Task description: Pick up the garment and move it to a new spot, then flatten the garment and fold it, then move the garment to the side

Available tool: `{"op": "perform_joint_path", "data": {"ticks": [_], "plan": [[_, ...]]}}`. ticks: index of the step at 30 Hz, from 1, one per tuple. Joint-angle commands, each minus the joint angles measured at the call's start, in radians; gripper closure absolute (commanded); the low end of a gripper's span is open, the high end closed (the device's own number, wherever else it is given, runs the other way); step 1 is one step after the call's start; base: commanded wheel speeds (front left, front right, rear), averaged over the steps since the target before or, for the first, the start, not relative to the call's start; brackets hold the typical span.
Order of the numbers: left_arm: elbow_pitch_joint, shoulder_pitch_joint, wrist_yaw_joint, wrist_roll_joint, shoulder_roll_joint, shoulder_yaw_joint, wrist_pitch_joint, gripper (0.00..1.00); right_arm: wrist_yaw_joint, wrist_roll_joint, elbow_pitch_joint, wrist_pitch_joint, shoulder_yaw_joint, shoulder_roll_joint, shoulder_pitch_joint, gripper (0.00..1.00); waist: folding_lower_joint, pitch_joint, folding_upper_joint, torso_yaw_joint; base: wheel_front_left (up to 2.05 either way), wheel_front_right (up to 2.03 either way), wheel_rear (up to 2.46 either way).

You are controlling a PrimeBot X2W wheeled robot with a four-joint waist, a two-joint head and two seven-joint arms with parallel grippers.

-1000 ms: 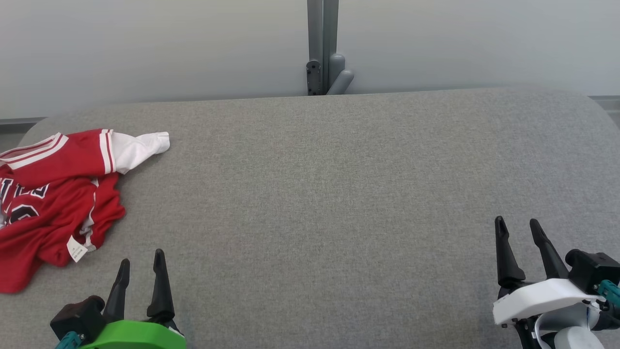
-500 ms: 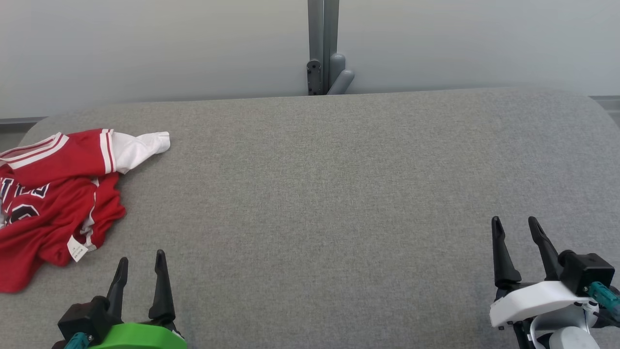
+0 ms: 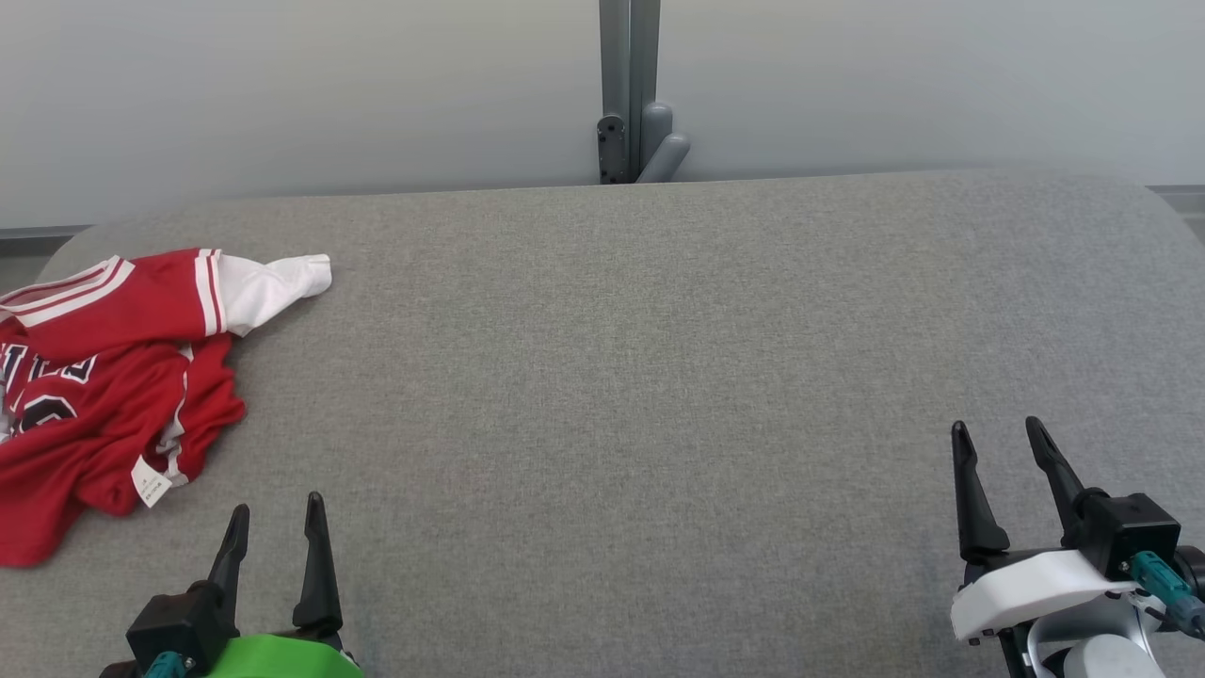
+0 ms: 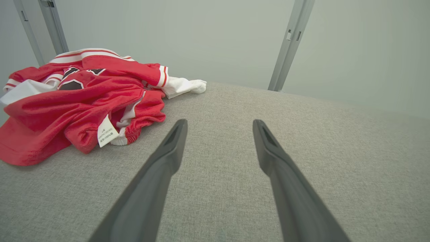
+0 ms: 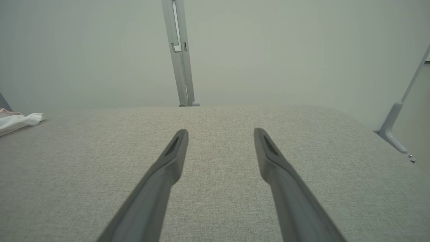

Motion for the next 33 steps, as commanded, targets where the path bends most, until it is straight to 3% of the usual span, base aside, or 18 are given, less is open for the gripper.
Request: {"op": "perform_joint_path", "data": {"ticks": [1, 11, 26, 33], "plan": [[0.000, 0.007, -0.001, 0.022, 0.007, 0.004, -0.010, 0.00, 0.000, -0.026, -0.001, -0.010, -0.004, -0.003, 0.005, 0.00, 0.0000, 0.001, 0.0030, 0.002, 0.00, 0.00, 0.00], [0.022, 0.009, -0.005, 0.070, 0.007, 0.007, -0.029, 0.00, 0.000, -0.092, 0.003, -0.028, -0.007, -0.001, 0.008, 0.00, 0.0000, -0.002, 0.0033, 0.006, 0.00, 0.00, 0.00], [0.026, 0.007, -0.008, 0.060, 0.007, 0.004, -0.027, 0.00, 0.000, -0.081, 0.002, -0.026, -0.010, 0.004, 0.010, 0.00, 0.0000, -0.001, 0.0033, 0.004, 0.00, 0.00, 0.00], [0.030, -0.013, -0.003, 0.058, 0.007, -0.014, -0.027, 0.00, 0.000, -0.082, -0.001, -0.026, -0.008, 0.004, 0.028, 0.00, 0.0000, -0.006, 0.0033, 0.066, 0.00, 0.00, 0.00]]}}
